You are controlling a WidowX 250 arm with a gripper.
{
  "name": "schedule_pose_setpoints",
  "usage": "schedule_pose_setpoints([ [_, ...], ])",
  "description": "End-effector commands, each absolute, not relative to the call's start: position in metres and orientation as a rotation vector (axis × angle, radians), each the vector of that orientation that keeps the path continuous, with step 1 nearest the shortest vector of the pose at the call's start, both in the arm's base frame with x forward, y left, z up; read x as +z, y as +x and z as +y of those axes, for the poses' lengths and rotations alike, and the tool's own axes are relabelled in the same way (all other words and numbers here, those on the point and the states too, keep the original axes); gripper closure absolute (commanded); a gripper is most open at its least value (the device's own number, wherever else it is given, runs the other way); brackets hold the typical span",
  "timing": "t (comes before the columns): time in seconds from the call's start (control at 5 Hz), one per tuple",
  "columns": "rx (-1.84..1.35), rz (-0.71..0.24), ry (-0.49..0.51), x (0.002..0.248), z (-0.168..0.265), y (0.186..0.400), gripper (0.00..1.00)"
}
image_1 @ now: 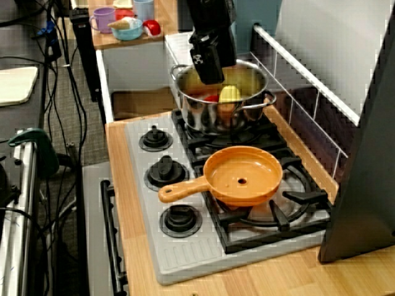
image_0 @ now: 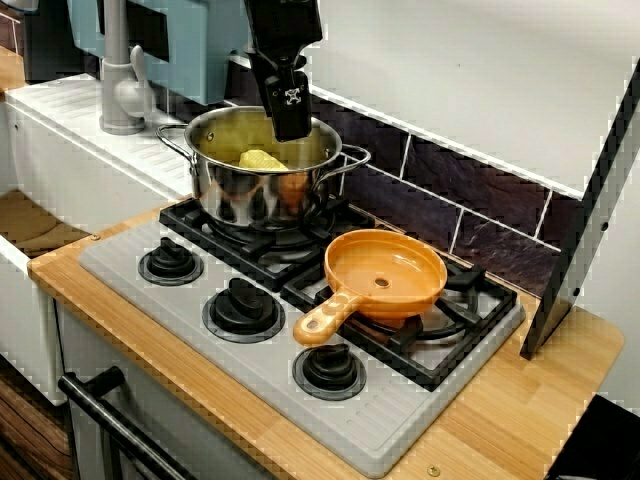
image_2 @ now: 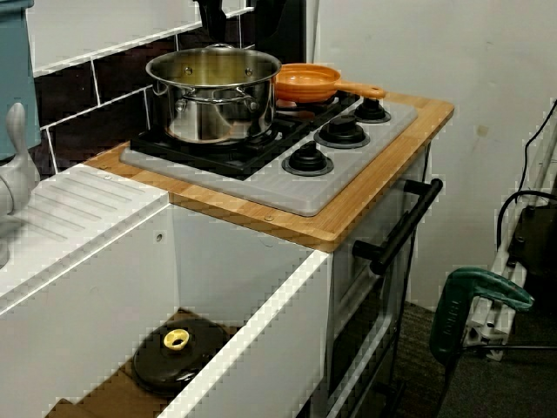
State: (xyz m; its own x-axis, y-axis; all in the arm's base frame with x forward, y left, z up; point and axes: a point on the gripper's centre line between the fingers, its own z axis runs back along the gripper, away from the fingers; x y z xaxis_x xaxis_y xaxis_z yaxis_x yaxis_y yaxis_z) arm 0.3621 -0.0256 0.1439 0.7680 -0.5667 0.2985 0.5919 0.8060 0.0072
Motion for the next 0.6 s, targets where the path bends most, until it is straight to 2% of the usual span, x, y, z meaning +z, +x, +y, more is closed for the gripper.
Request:
schedule_pose_setpoints([
  [0.0, -0.630, -0.295, -0.089, 0.144, -0.026, 0.362, 0.00],
  [0.4, -0.609, -0.199, -0.190, 0.133, -0.004, 0.393, 0.00],
])
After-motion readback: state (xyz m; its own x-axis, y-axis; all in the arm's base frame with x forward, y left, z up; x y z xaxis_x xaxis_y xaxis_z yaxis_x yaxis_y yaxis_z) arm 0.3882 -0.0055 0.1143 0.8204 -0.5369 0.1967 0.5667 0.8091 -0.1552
